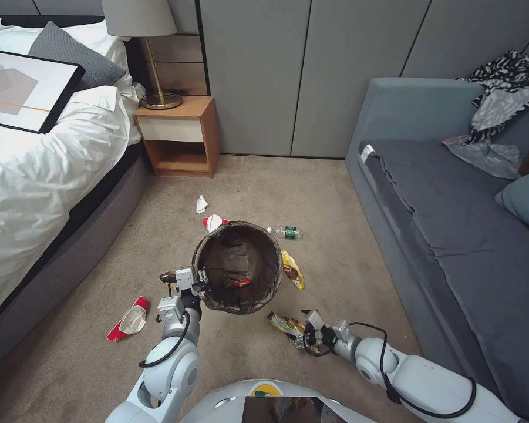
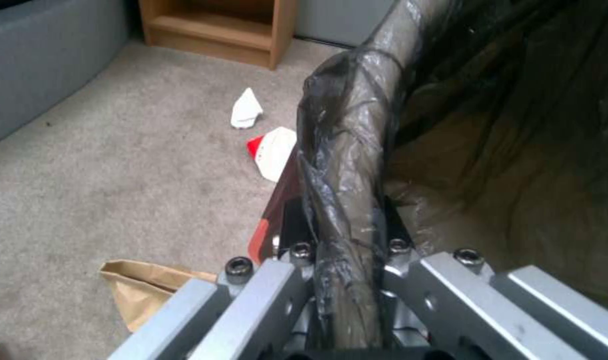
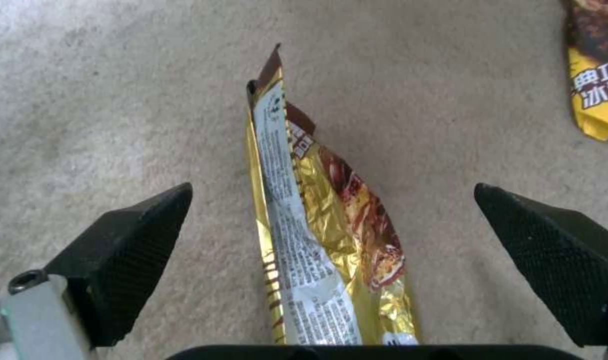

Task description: Pick up the trash bin, then pick up the garbage from the floor and place it into the trash bin.

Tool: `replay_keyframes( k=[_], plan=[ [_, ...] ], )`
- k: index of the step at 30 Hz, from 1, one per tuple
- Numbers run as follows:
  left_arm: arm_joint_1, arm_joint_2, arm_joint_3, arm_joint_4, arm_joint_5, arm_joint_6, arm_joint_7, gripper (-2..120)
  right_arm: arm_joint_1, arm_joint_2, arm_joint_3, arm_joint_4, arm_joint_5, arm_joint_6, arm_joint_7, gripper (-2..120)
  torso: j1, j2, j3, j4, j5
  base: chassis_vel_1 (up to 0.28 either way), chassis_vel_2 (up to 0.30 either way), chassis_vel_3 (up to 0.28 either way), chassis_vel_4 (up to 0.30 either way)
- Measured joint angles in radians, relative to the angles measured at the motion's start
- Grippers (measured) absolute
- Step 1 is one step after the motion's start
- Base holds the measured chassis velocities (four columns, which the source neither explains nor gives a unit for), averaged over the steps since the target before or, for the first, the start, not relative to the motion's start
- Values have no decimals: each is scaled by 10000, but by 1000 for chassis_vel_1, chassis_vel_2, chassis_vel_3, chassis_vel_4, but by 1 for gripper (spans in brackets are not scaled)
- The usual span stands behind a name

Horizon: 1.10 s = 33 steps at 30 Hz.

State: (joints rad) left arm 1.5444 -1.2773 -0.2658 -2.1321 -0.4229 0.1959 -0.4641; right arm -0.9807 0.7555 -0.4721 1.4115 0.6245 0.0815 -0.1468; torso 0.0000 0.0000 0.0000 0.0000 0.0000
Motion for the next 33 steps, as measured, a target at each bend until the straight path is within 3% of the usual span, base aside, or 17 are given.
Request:
replay_keyframes(
  k=[12,33],
  plan=[
    [-37,-90,15,63,-1,-31,-8,2,397,585,-392,-849,-172,-254,70,100,0,0,0,0,0,0,0,0,0],
    [-144,-42,69,125,-50,-35,-38,2,449,874,-475,-1083,-387,-856,703,99,0,0,0,0,0,0,0,0,0]
  ],
)
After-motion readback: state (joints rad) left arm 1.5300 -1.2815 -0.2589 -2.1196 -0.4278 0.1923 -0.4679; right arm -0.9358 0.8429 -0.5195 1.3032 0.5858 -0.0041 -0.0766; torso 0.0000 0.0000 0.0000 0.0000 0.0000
